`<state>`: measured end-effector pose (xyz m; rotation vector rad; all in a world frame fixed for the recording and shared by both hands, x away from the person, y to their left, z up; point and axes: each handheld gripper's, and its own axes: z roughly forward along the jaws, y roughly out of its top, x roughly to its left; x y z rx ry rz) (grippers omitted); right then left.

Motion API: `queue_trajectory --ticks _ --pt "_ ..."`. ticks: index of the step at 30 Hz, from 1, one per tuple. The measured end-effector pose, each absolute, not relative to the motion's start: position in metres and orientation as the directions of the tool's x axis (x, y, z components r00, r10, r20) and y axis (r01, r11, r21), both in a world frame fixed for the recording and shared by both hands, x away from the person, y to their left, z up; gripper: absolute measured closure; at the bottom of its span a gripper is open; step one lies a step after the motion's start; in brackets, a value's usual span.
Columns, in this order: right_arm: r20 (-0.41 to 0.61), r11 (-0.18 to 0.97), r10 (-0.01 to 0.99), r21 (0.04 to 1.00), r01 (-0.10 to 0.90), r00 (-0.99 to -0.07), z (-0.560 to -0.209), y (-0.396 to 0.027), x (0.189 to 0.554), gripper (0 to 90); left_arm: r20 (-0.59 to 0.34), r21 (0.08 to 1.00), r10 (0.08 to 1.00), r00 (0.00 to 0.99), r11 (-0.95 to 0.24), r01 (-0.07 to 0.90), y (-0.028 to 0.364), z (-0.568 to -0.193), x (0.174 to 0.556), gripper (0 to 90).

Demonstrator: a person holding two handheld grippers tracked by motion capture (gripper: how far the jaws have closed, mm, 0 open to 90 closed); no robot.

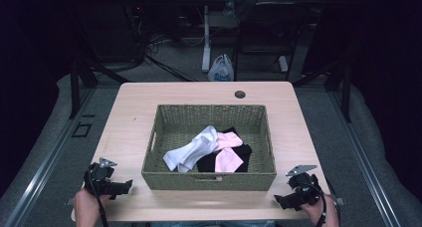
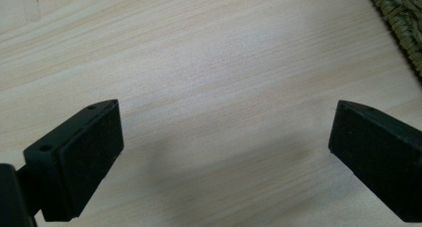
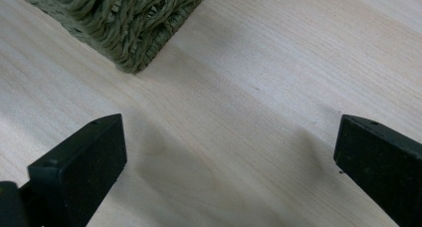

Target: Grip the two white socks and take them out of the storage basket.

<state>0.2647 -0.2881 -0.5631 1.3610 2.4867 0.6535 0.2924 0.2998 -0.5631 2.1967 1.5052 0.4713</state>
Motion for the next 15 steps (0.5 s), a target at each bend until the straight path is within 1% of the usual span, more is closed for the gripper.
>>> queue_trajectory --ticks 15 --pt "-0.001 0.481 0.835 0.486 0.73 -0.55 -0.5631 -0.2854 0.2644 0.0 0.034 0.549 0.934 0.355 -0.314 0.774 0.3009 -0.5604 0.292 2.2"
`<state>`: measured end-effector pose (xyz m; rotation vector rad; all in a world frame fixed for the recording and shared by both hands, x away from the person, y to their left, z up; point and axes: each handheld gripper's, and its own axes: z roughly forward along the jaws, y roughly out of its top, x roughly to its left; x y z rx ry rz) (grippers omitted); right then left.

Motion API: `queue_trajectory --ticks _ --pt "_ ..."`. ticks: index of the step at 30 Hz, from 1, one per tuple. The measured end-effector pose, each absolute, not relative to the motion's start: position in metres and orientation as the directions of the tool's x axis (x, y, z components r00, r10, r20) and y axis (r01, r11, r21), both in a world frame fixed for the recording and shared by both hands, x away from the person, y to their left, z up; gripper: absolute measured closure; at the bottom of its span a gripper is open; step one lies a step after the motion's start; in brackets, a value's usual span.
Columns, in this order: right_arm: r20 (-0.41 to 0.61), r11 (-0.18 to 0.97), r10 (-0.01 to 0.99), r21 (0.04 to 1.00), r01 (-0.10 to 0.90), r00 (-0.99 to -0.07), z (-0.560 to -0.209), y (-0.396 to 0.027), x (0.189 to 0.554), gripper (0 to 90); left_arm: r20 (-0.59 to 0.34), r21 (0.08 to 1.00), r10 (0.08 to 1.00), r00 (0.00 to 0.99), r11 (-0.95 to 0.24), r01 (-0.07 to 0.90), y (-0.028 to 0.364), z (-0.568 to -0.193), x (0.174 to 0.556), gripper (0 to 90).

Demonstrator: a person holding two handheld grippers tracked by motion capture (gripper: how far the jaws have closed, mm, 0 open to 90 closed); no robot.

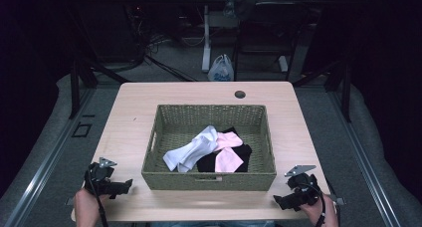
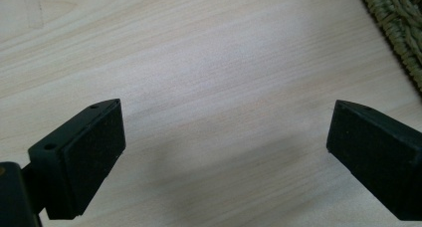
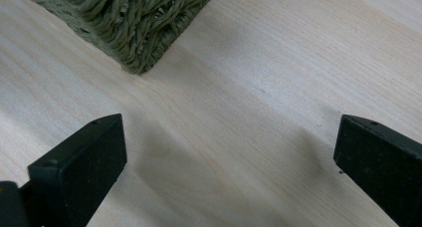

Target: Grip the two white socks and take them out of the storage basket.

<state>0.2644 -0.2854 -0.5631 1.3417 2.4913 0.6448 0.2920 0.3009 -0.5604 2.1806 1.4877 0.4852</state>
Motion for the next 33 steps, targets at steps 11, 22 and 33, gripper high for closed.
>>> queue_trajectory --ticks 11,22,33 --pt "-0.004 0.48 0.837 0.485 0.731 -0.547 -0.563 -0.285 0.264 0.0 0.029 0.577 0.941 0.338 -0.292 0.762 0.307 -0.544 0.29 2.1" --pt "-0.002 0.479 0.838 0.48 0.735 -0.545 -0.565 -0.283 0.263 0.0 -0.044 0.643 0.928 0.369 -0.256 0.722 0.305 -0.512 0.283 0.5" --pt "-0.003 0.475 0.844 0.47 0.744 -0.536 -0.567 -0.284 0.263 0.0 -0.056 0.684 0.901 0.43 -0.279 0.674 0.289 -0.488 0.284 0.3"
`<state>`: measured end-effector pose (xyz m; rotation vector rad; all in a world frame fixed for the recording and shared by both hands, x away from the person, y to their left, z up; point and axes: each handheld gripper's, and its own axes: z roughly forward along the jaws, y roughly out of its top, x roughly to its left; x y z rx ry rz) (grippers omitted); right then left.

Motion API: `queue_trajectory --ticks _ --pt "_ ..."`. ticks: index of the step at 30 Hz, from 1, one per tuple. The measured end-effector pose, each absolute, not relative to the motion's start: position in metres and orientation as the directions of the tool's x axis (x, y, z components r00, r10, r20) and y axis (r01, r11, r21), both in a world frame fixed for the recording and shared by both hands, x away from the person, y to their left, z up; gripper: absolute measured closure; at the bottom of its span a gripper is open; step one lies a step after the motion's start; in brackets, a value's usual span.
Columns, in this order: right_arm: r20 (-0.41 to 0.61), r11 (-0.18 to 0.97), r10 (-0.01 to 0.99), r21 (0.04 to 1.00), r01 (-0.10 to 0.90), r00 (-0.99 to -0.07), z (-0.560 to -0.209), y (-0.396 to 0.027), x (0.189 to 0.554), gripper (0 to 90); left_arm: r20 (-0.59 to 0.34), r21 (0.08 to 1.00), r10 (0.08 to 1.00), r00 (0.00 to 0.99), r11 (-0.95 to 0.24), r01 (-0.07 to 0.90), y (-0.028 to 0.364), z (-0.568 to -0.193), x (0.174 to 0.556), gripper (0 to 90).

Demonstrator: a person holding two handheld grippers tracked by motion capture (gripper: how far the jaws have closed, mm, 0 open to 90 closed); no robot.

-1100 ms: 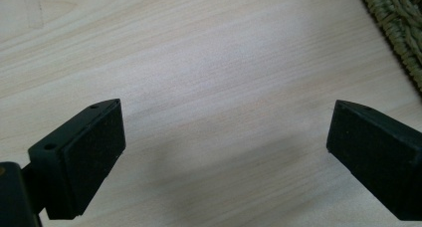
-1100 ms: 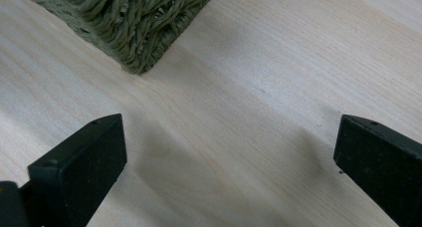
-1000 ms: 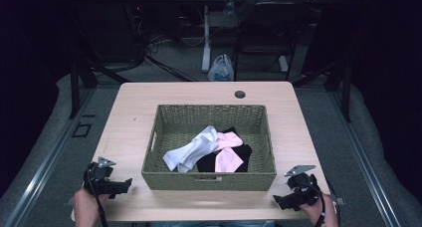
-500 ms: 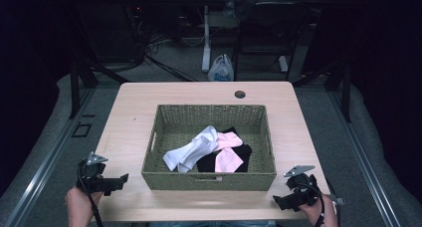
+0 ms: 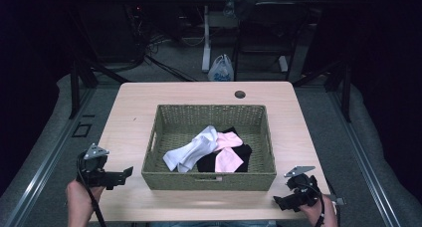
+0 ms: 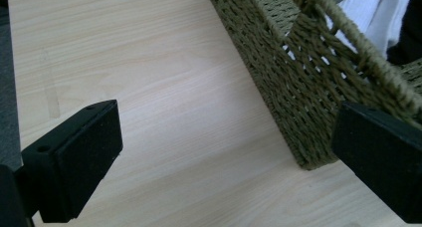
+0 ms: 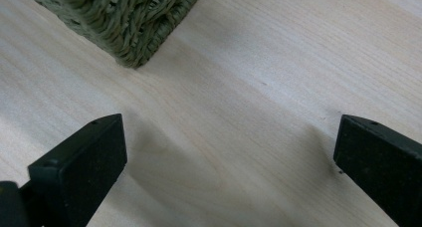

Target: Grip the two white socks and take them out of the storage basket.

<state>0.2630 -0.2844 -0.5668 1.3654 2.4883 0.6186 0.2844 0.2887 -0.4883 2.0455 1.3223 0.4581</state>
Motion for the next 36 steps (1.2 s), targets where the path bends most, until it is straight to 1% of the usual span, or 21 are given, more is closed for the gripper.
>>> queue_trajectory --ticks 3,4,7,12,13,16,23,36 --pt "-0.007 0.476 0.845 0.462 0.748 -0.534 -0.568 -0.284 0.262 0.0 -0.077 0.687 0.895 0.44 -0.273 0.674 0.288 -0.483 0.286 0.3" --pt "0.005 0.459 0.851 0.477 0.749 -0.525 -0.569 -0.285 0.261 0.0 -0.076 0.695 0.893 0.443 -0.271 0.666 0.288 -0.478 0.287 0.3" --pt "0.003 0.464 0.851 0.467 0.753 -0.526 -0.568 -0.286 0.261 0.0 -0.08 0.706 0.894 0.441 -0.261 0.658 0.287 -0.472 0.288 0.2" --pt "-0.003 0.468 0.85 0.464 0.752 -0.527 -0.569 -0.286 0.262 0.0 -0.082 0.71 0.875 0.477 -0.285 0.644 0.277 -0.461 0.293 0.2" --pt "0.007 0.453 0.854 0.481 0.751 -0.52 -0.569 -0.286 0.261 0.0 -0.086 0.71 0.867 0.491 -0.292 0.641 0.272 -0.458 0.296 0.2" --pt "-0.002 0.463 0.851 0.472 0.75 -0.525 -0.568 -0.286 0.261 0.0 -0.086 0.712 0.862 0.5 -0.298 0.636 0.266 -0.454 0.299 0.2" --pt "-0.003 0.464 0.851 0.474 0.748 -0.525 -0.567 -0.286 0.261 0.0 -0.059 0.713 0.825 0.562 -0.359 0.602 0.241 -0.438 0.313 0.2" --pt "-0.004 0.469 0.849 0.47 0.748 -0.529 -0.568 -0.285 0.261 0.0 -0.059 0.689 0.758 0.649 -0.44 0.576 0.189 -0.428 0.346 0.1"
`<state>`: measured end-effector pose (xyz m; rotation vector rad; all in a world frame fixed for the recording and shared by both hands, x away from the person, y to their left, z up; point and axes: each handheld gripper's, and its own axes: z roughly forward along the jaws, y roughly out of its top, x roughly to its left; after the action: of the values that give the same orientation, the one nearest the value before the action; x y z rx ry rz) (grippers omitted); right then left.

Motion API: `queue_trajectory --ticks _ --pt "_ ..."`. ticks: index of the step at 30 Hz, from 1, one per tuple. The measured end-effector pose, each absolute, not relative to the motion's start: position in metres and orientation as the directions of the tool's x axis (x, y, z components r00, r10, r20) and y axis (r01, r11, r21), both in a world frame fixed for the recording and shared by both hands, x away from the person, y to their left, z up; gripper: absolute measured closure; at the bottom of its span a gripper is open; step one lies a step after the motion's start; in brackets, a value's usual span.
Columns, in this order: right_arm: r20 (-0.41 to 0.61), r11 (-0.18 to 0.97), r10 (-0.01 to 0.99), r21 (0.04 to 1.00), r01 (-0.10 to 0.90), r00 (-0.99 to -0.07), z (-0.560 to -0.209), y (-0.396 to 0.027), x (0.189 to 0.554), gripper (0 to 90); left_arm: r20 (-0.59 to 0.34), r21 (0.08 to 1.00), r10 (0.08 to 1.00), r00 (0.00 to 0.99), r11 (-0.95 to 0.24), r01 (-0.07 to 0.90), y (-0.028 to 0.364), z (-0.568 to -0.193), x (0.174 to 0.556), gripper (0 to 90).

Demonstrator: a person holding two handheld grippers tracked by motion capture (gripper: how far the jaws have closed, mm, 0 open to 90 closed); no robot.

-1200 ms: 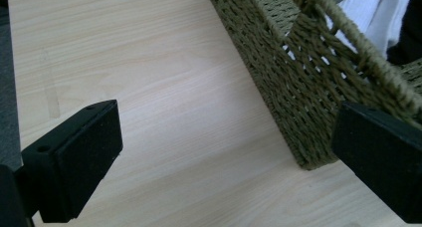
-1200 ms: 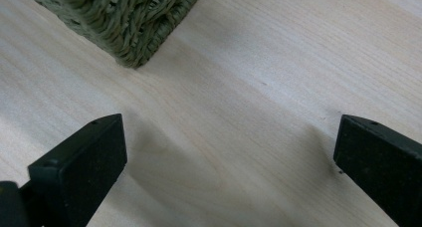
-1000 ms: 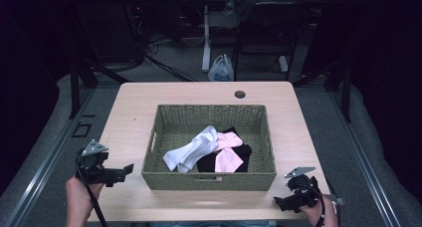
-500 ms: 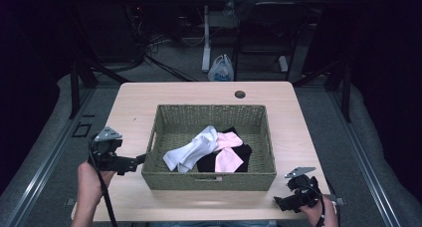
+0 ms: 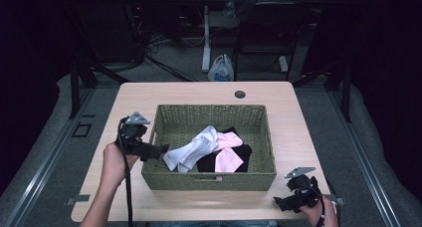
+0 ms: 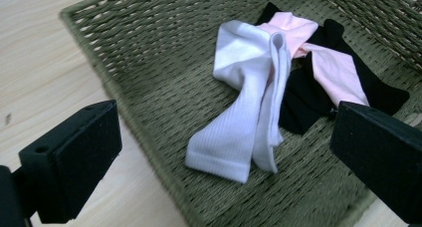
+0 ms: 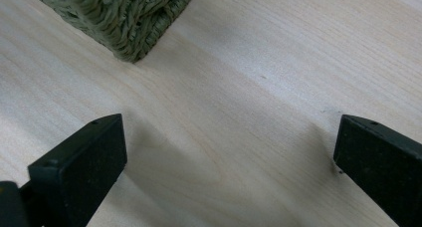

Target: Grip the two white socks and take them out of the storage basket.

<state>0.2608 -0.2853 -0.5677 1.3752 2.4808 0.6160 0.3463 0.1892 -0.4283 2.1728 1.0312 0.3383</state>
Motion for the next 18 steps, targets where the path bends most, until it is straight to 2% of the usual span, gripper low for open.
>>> queue_trajectory --ticks 5,10,18 --pt "-0.004 0.469 0.848 0.469 0.748 -0.529 -0.568 -0.286 0.261 0.0 -0.076 0.669 0.722 0.688 -0.475 0.572 0.171 -0.429 0.361 0.1" --pt "0.0 0.465 0.849 0.472 0.749 -0.528 -0.568 -0.285 0.26 0.0 -0.11 0.661 0.715 0.691 -0.466 0.588 0.163 -0.435 0.369 0.1" --pt "-0.006 0.474 0.846 0.465 0.748 -0.532 -0.568 -0.285 0.261 0.0 -0.117 0.636 0.705 0.699 -0.488 0.598 0.15 -0.444 0.38 0.6"
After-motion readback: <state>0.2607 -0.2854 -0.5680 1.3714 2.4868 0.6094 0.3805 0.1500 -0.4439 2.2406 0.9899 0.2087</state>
